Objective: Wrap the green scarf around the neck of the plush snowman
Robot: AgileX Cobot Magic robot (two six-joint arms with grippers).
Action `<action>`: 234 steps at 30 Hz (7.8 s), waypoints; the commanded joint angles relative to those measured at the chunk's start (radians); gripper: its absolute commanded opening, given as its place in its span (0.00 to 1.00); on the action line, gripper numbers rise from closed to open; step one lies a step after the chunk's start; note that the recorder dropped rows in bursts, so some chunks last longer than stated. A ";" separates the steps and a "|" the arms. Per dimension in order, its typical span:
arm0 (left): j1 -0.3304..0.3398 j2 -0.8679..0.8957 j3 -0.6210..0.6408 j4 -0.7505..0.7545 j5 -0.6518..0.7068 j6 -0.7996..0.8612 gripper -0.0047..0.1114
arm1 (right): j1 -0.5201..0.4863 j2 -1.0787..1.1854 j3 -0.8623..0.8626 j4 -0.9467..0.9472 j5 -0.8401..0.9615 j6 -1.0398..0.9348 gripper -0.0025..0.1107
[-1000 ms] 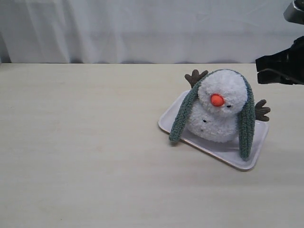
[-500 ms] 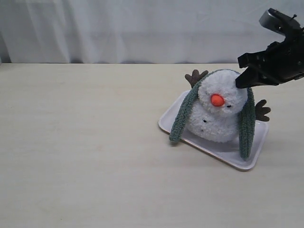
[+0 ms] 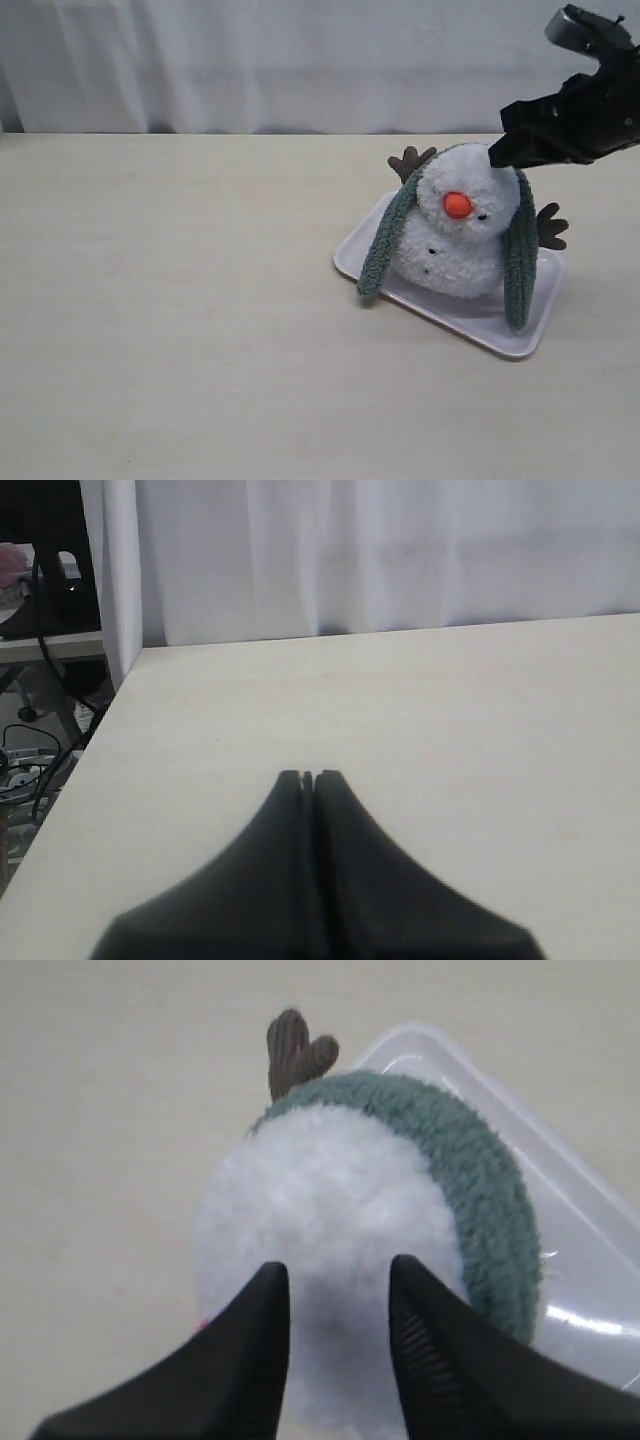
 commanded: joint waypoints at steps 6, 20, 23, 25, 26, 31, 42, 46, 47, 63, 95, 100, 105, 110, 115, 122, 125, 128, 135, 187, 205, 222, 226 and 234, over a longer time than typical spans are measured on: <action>0.000 -0.003 0.004 -0.002 -0.012 -0.006 0.04 | -0.005 -0.027 -0.020 -0.124 -0.090 0.082 0.27; 0.000 -0.003 0.004 0.000 -0.012 -0.006 0.04 | -0.005 0.034 -0.020 -0.155 -0.182 0.076 0.06; 0.000 -0.003 0.004 0.000 -0.009 -0.006 0.04 | -0.005 0.049 -0.020 -0.158 -0.187 0.076 0.06; 0.000 -0.003 0.004 0.000 -0.009 -0.006 0.04 | -0.005 0.063 -0.020 -0.158 -0.187 0.076 0.06; 0.000 -0.003 0.004 0.000 -0.009 -0.006 0.04 | -0.005 0.073 -0.020 -0.158 -0.184 0.076 0.06; 0.000 -0.003 0.004 0.000 -0.009 -0.006 0.04 | -0.003 0.117 -0.020 -0.158 -0.182 0.069 0.06; 0.000 -0.003 0.004 0.000 -0.009 -0.006 0.04 | -0.003 0.146 -0.020 -0.158 -0.182 0.069 0.06; 0.000 -0.003 0.004 0.000 -0.009 -0.006 0.04 | -0.003 0.058 -0.020 -0.158 -0.168 0.069 0.06; 0.000 -0.003 0.004 0.000 -0.009 -0.006 0.04 | -0.003 0.040 -0.020 -0.158 -0.164 0.069 0.06; 0.000 -0.003 0.004 0.000 -0.012 -0.006 0.04 | -0.003 0.149 0.008 -0.008 -0.184 -0.030 0.06; 0.000 -0.003 0.004 0.000 -0.010 -0.006 0.04 | -0.003 -0.050 0.004 -0.244 0.013 0.115 0.41; 0.000 -0.003 0.004 0.000 -0.010 -0.006 0.04 | -0.003 -0.142 0.019 -0.277 0.096 0.182 0.42; 0.000 -0.003 0.004 0.000 -0.010 -0.006 0.04 | -0.003 -0.197 0.100 -0.266 0.143 0.183 0.42; 0.000 -0.003 0.004 0.000 -0.010 -0.006 0.04 | -0.003 -0.218 0.237 -0.259 0.099 0.142 0.42; 0.000 -0.003 0.004 0.000 -0.012 -0.006 0.04 | -0.003 -0.218 0.383 -0.259 -0.063 0.102 0.53; 0.000 -0.003 0.004 0.000 -0.012 -0.006 0.04 | -0.003 -0.218 0.445 -0.259 -0.199 0.078 0.59; 0.000 -0.003 0.004 0.000 -0.012 -0.006 0.04 | -0.003 -0.213 0.460 -0.222 -0.257 0.071 0.59; 0.000 -0.003 0.004 0.000 -0.012 -0.006 0.04 | -0.003 -0.186 0.470 -0.109 -0.282 -0.041 0.59; 0.000 -0.003 0.004 0.000 -0.012 -0.006 0.04 | -0.003 -0.087 0.470 -0.012 -0.304 -0.134 0.59; 0.000 -0.003 0.004 0.000 -0.012 -0.006 0.04 | 0.102 -0.040 0.521 0.182 -0.205 -0.286 0.06; 0.000 -0.003 0.004 0.000 -0.012 -0.006 0.04 | 0.102 0.030 0.586 0.197 -0.300 -0.307 0.06; 0.000 -0.003 0.004 0.000 -0.010 -0.006 0.04 | 0.102 -0.021 0.584 0.208 -0.216 -0.313 0.45; 0.000 -0.003 0.004 0.000 -0.010 -0.006 0.04 | 0.102 -0.097 0.584 0.208 -0.124 -0.249 0.47; 0.000 -0.003 0.004 0.000 -0.010 -0.006 0.04 | 0.102 -0.154 0.584 0.208 0.221 -0.192 0.47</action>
